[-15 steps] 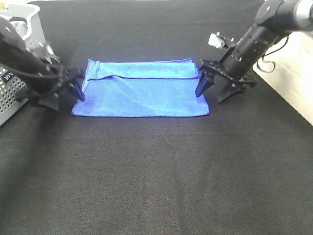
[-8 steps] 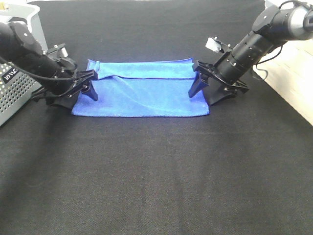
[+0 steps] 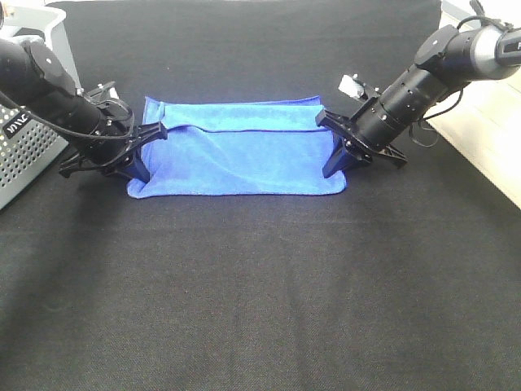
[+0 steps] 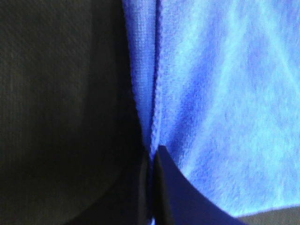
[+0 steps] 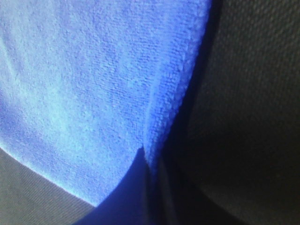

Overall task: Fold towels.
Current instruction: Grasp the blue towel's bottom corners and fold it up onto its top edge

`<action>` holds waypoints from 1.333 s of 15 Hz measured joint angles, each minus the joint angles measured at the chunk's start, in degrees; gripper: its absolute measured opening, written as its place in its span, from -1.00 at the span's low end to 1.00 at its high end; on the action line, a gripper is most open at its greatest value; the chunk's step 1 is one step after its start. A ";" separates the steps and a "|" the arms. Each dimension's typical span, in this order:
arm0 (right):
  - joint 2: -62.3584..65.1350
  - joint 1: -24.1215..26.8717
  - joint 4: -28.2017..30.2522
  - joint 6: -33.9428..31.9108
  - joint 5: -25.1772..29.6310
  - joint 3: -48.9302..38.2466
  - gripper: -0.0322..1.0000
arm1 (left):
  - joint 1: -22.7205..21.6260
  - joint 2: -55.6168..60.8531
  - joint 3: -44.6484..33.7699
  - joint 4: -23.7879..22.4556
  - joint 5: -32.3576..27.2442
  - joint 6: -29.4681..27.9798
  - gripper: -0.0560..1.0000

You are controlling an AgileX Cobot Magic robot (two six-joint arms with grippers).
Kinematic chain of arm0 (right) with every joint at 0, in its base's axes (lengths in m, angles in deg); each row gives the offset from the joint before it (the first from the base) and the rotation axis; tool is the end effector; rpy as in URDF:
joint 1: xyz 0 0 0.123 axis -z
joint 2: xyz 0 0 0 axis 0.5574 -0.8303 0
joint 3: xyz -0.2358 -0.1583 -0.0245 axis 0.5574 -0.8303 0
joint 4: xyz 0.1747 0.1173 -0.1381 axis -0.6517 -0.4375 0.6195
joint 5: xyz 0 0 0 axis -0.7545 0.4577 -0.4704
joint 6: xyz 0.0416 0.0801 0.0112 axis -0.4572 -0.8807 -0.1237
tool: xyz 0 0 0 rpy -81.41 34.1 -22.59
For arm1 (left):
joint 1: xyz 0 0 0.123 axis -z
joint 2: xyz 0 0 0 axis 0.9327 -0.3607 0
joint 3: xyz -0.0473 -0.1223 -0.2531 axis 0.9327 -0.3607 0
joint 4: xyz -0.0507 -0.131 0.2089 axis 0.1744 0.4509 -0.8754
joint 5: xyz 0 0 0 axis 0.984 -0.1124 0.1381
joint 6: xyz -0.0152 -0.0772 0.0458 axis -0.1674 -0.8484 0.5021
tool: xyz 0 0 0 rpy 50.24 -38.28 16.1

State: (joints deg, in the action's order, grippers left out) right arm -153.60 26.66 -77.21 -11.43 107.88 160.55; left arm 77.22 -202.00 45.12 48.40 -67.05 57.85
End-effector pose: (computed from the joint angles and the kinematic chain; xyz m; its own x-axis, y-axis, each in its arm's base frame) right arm 0.4738 0.1088 0.0840 -0.9950 0.0224 -0.0975 -0.0349 0.8359 0.5478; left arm 0.4495 -0.0942 0.0906 -0.9483 -0.2274 -0.2212 -0.1246 0.9082 -0.3996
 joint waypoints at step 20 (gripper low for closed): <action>15.70 -0.11 4.41 1.72 -4.53 -13.58 -0.94 | 0.34 13.87 -8.08 -4.93 -4.70 -2.46 -0.88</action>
State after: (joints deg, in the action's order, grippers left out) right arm -137.90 26.54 -72.80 -9.71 103.36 146.98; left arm 77.56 -188.14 37.04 43.47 -71.75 55.39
